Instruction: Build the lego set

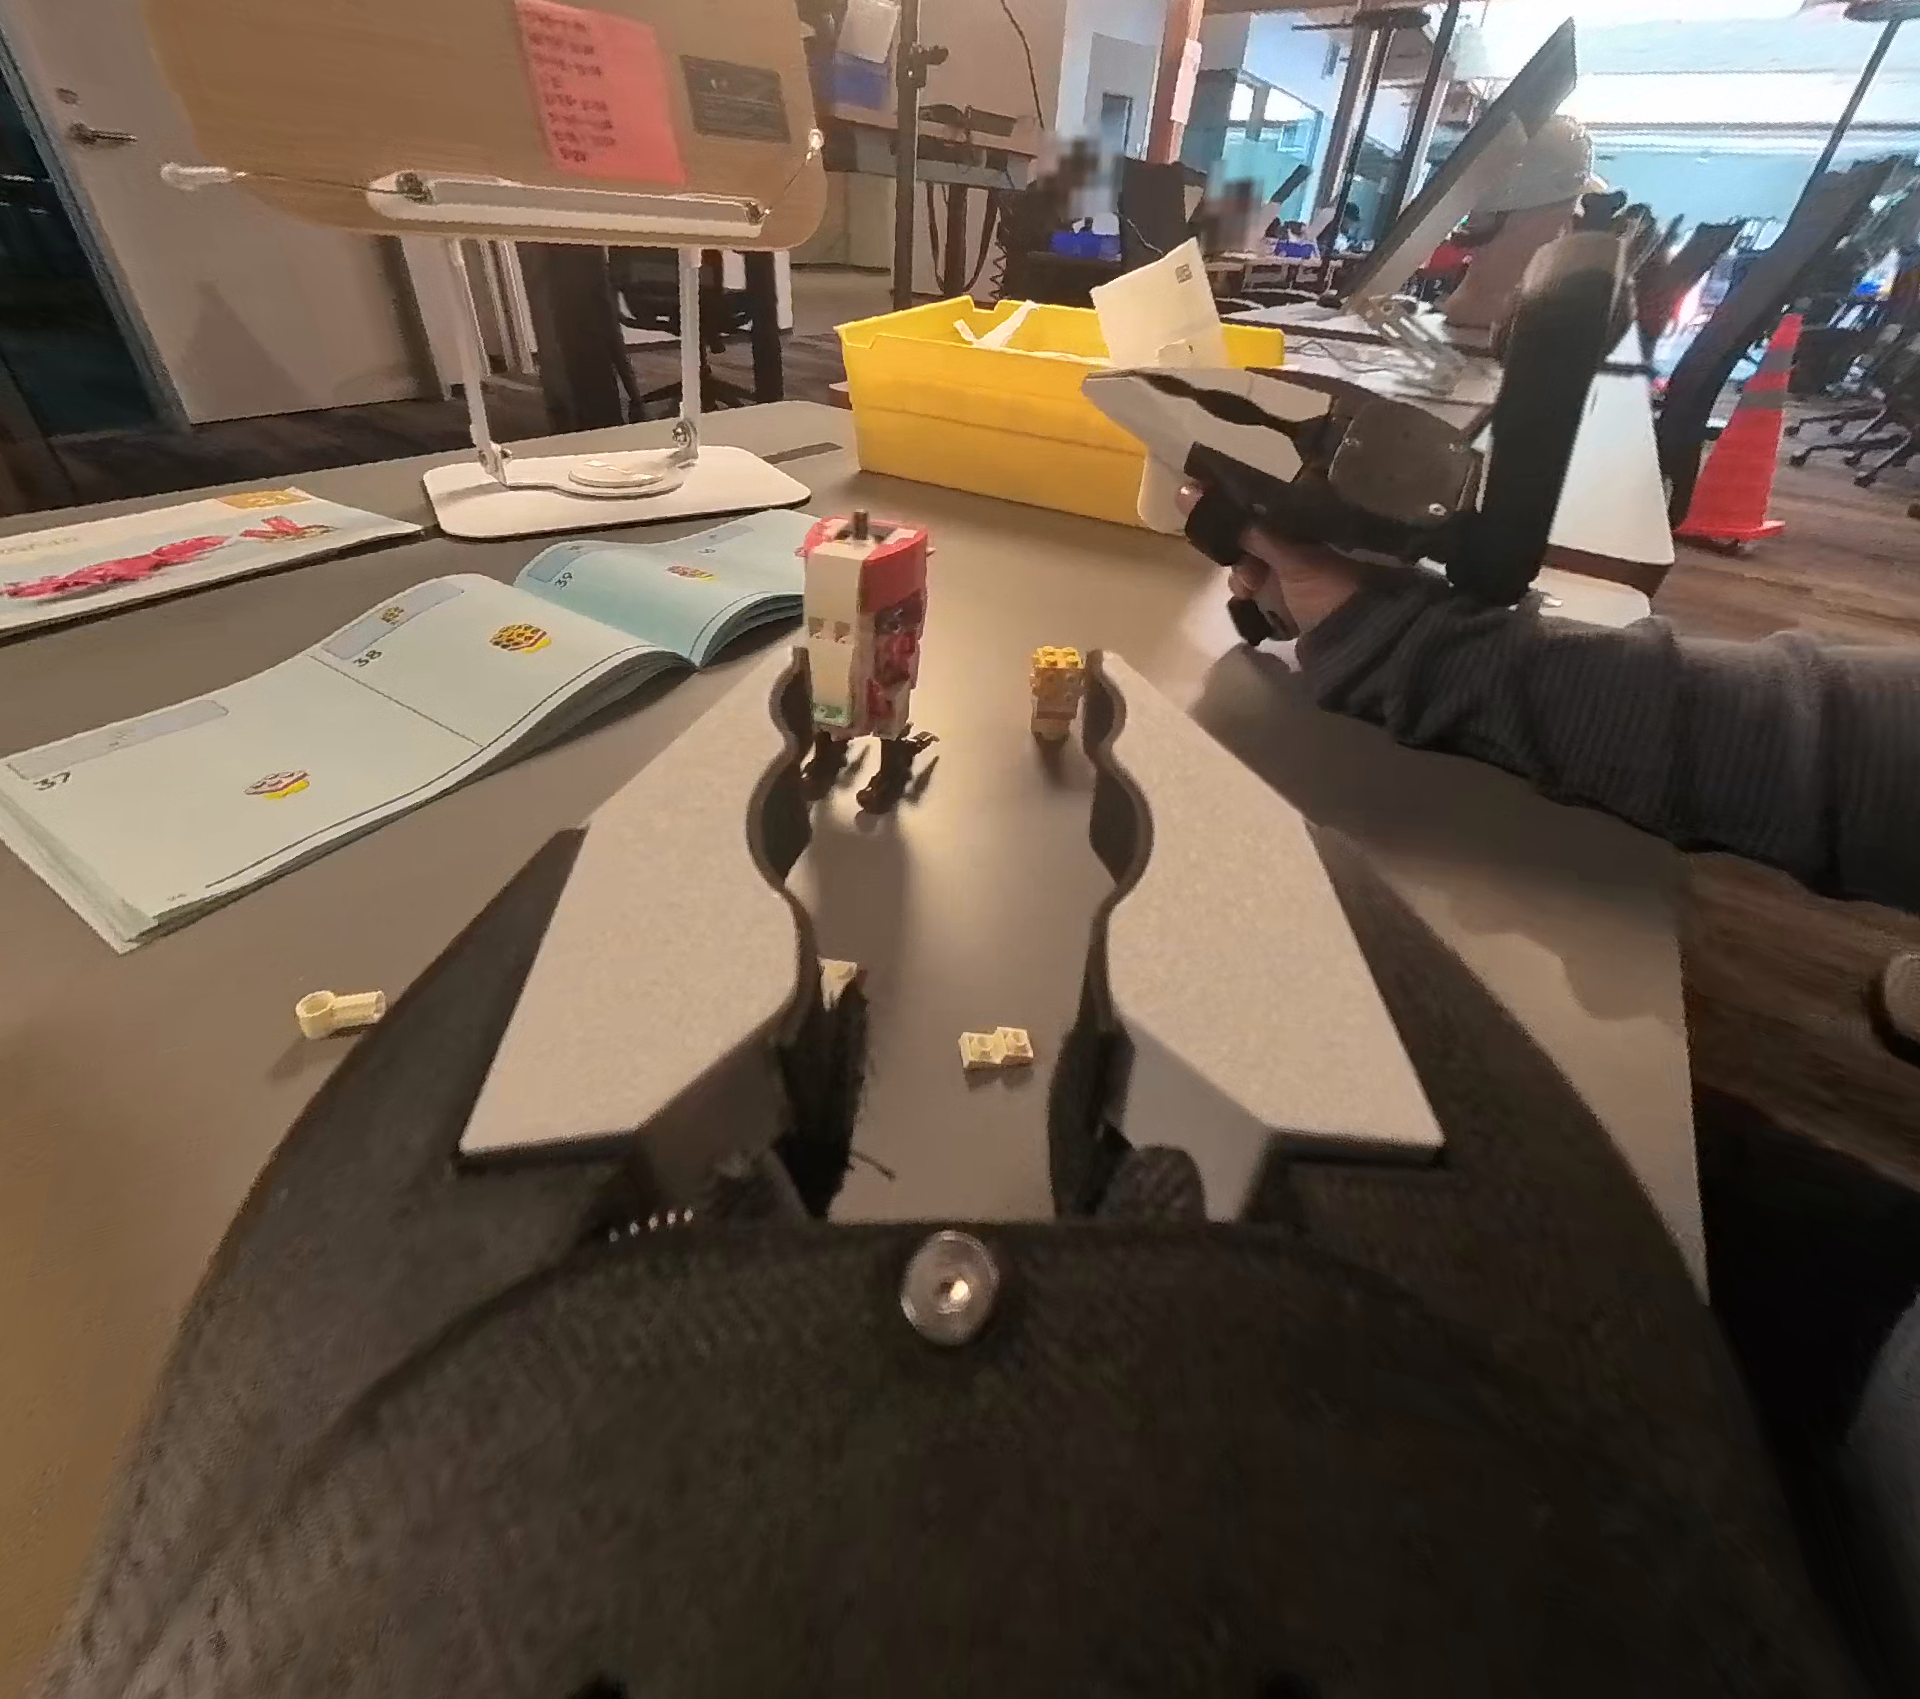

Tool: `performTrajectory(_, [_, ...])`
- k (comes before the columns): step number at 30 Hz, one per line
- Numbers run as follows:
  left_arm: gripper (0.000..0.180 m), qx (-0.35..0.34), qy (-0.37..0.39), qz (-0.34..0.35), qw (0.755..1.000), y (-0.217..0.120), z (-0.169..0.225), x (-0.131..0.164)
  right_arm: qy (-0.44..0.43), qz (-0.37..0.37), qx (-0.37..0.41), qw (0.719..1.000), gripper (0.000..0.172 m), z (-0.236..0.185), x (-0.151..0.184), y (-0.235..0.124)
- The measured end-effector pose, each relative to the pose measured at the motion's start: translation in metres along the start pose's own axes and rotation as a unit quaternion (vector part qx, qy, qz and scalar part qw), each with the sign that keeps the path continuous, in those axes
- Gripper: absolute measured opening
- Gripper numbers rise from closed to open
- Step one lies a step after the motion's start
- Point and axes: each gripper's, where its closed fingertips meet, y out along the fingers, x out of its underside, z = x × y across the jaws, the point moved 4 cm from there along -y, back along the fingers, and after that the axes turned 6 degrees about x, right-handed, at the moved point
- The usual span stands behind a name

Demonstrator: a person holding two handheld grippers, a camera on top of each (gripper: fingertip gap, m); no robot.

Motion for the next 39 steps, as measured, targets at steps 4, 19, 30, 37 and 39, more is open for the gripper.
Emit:
performTrajectory(4, [0.031,0.024,0.026,-0.003,0.999,-0.001,0.013,-0.002,-0.025,-0.002,-0.017,1.0,0.0,-0.008,0.0,0.0])
performTrajectory(19, [0.021,-0.254,-0.091,-0.313,0.911,-0.146,-0.139,-0.1,0.015,-0.012,0.018,1.0,0.0,0.006,0.001,-0.001])
performTrajectory(30, [0.006,-0.223,-0.243,-0.544,0.771,-0.168,-0.253,0.018,0.044,-0.002,-0.004,0.999,0.0,0.004,-0.001,-0.002])
performTrajectory(37, [0.008,-0.201,-0.255,-0.575,0.751,-0.163,-0.262,0.038,0.048,0.014,-0.052,0.997,0.0,-0.007,-0.005,-0.004])
performTrajectory(39, [0.008,-0.227,-0.245,-0.555,0.762,-0.162,-0.271,0.033,0.051,0.012,-0.051,0.997,0.0,-0.007,-0.005,-0.003])
